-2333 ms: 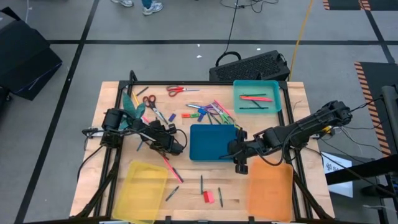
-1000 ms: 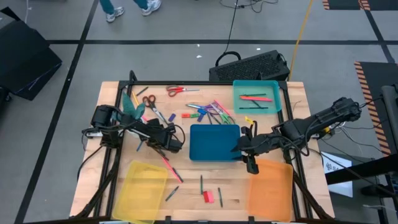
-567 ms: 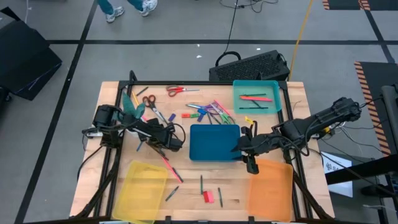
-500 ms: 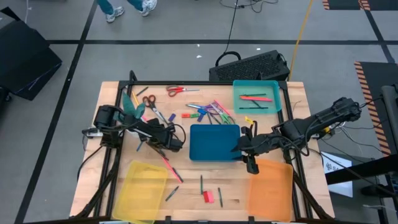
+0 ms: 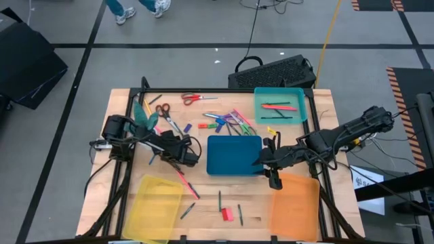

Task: Sort crayons/erasers/pens/pencils in bins
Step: Put the dark blue pencil into the green bin

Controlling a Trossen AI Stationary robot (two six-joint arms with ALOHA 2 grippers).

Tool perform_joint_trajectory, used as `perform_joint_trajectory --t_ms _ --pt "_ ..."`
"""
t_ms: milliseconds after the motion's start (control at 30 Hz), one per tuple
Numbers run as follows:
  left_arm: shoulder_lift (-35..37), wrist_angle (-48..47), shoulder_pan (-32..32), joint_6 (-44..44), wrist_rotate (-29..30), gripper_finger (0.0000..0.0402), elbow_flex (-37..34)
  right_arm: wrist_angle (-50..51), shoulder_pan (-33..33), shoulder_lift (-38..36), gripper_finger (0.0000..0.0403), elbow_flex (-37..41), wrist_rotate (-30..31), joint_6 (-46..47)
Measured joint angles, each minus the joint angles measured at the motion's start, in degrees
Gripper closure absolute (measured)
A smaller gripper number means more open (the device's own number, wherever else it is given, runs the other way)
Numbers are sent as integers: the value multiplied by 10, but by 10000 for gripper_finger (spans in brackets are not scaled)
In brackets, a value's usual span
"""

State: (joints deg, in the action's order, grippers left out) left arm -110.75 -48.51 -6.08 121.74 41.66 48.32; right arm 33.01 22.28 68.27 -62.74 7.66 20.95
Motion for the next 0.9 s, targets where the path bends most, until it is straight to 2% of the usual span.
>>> perform_joint_trajectory --t_ms 400,667,900 --pt "-58 1 -29 58 67 381 0 -2 0 0 252 0 0 0" --pt "-66 1 -31 61 82 374 -1 -19 0 0 252 0 0 0" --pt "-68 -17 -31 61 80 384 7 -18 0 0 252 0 0 0"
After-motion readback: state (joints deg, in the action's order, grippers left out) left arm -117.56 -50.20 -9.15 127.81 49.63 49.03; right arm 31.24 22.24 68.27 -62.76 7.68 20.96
